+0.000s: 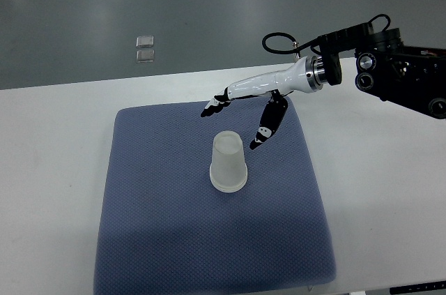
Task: Stack paper cups
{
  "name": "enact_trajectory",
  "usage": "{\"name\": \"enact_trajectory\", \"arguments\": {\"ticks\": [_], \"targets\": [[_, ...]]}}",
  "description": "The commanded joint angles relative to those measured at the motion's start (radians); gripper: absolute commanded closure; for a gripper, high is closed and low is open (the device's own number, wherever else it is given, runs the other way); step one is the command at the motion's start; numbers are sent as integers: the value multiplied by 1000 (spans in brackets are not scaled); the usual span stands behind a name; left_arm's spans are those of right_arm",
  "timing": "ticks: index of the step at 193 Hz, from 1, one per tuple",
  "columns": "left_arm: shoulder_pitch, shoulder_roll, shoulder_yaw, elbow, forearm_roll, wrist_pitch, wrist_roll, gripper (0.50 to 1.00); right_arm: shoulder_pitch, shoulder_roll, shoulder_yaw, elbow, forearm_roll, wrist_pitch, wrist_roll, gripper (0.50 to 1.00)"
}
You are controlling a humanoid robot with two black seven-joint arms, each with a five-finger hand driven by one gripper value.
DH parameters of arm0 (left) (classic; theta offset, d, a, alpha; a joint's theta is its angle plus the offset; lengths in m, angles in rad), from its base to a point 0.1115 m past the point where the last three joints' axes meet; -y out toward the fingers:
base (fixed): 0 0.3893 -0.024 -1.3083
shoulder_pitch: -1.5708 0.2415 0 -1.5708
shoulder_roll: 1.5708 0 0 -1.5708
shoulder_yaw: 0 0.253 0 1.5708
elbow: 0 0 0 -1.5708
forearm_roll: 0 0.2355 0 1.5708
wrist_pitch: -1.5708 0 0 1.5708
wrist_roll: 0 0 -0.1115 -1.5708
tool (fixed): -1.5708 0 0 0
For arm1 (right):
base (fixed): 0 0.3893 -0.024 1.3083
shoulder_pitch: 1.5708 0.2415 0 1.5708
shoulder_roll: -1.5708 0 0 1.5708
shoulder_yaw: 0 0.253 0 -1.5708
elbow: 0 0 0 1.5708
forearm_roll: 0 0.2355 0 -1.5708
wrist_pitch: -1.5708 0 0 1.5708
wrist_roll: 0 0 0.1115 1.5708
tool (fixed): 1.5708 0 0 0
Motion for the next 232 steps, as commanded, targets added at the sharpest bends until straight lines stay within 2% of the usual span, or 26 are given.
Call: {"name": "enact_trajectory", "arguments": {"ticks": [1,58,108,125,167,184,209,232], "targets": [[0,0,0,0,0,1,0,500,-7,-7,32,-19,44,2,2,605],[0,0,0,0,0,1,0,500,-116,-13,87,-148,366,2,0,605],[0,0,0,1,0,-1,0,500,-216,-6,108,-307,817,3,-6,605],[0,0,0,0,0,-1,0,500,-248,0,108,-338,945,2,-43,605],[0,0,0,0,0,1,0,500,-288,34,108,-422,1210,-4,-193,605],[0,0,0,0,0,-1,0,500,-293,45,110,-456,1310,-38,-262,605],[0,0,0,0,0,-1,0,500,-308,63,110,-477,1458,-104,-314,605],[0,0,0,0,0,-1,0,500,-314,86,110,-482,1563,-142,-327,605]]}}
